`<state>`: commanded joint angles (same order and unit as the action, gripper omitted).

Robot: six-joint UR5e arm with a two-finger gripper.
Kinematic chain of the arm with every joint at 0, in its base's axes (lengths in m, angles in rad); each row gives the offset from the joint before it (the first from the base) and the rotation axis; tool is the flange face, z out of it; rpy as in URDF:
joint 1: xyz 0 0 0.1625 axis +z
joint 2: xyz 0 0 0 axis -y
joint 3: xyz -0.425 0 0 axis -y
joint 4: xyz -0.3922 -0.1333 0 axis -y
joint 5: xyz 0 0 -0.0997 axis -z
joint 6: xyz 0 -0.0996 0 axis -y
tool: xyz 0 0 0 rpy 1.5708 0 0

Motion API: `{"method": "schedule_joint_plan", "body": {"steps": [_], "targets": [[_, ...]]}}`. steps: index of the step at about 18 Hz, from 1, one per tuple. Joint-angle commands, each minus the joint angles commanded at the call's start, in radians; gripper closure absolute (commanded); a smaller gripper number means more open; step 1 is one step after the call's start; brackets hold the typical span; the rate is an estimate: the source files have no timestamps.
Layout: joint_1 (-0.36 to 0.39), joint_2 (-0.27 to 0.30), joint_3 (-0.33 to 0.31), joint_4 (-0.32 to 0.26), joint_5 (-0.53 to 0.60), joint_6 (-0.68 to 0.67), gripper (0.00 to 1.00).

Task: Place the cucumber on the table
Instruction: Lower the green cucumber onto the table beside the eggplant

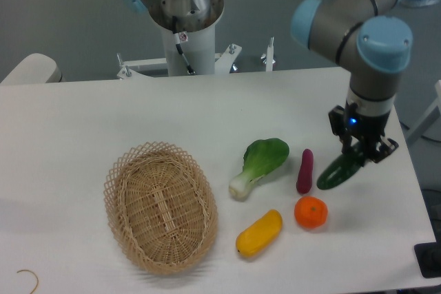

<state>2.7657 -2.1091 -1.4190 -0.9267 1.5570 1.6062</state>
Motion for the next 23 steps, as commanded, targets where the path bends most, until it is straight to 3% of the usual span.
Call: {"method": "schedule_joint_plan", "body": {"steps": [5, 8, 13, 23], "targets": [[0.037, -0.037, 0.017, 0.014, -0.026, -0.081, 0.73], [0.063, -0.045, 0.006, 0.026, -0.026, -0.026, 0.73], [0.109, -0.054, -0.021, 0.043, -0.026, 0.191, 0.73], [0.123, -0.046, -0.118, 0.052, -0.025, 0.238, 0.72]]}}
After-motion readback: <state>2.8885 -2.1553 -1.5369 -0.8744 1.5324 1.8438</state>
